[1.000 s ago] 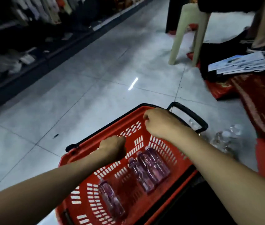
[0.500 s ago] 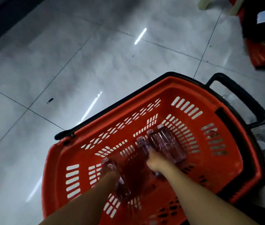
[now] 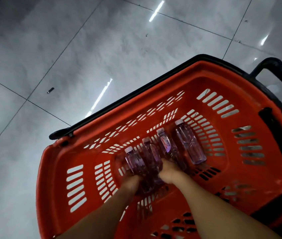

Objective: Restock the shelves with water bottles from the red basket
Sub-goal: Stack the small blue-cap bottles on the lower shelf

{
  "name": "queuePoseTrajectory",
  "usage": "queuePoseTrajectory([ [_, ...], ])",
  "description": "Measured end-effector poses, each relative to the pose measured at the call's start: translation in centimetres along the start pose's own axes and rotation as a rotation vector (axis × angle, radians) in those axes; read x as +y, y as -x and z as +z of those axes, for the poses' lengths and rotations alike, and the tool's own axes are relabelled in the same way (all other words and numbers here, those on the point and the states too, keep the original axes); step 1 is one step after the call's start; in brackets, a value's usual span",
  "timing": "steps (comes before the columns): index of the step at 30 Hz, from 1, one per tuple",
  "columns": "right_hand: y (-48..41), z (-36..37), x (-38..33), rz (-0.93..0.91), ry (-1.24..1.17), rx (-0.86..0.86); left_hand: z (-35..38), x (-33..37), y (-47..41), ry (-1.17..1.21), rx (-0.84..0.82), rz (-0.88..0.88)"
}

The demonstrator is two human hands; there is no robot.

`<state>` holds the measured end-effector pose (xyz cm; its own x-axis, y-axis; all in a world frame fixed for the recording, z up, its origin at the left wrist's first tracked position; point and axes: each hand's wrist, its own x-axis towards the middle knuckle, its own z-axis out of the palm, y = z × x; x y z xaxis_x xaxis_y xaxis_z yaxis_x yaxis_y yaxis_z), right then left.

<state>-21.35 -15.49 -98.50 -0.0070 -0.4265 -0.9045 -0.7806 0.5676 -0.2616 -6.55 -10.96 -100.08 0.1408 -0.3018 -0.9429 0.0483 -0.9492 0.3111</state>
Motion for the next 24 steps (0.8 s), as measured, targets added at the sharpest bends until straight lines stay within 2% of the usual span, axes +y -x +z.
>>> queuePoseTrajectory([
  [5,-0.6,0.4,0.1,0.045,-0.147,-0.114,-0.6,0.1,-0.8,-0.020,-0.134,-0.032],
  [10,-0.8,0.4,0.6,0.080,-0.375,-0.254,-0.5,0.5,-1.8,0.042,-0.271,-0.143],
  [13,-0.9,-0.7,0.9,0.067,-0.458,-0.227,-0.9,0.8,-2.4,0.089,-0.359,-0.092],
  [17,0.7,-3.8,0.4,0.024,-0.413,-0.184,-1.0,2.7,-1.0,-0.010,-0.512,-0.044],
  [24,8.5,-10.9,-1.1,-0.102,-0.586,-0.367,0.0,7.3,4.0,0.188,-0.686,0.064],
])
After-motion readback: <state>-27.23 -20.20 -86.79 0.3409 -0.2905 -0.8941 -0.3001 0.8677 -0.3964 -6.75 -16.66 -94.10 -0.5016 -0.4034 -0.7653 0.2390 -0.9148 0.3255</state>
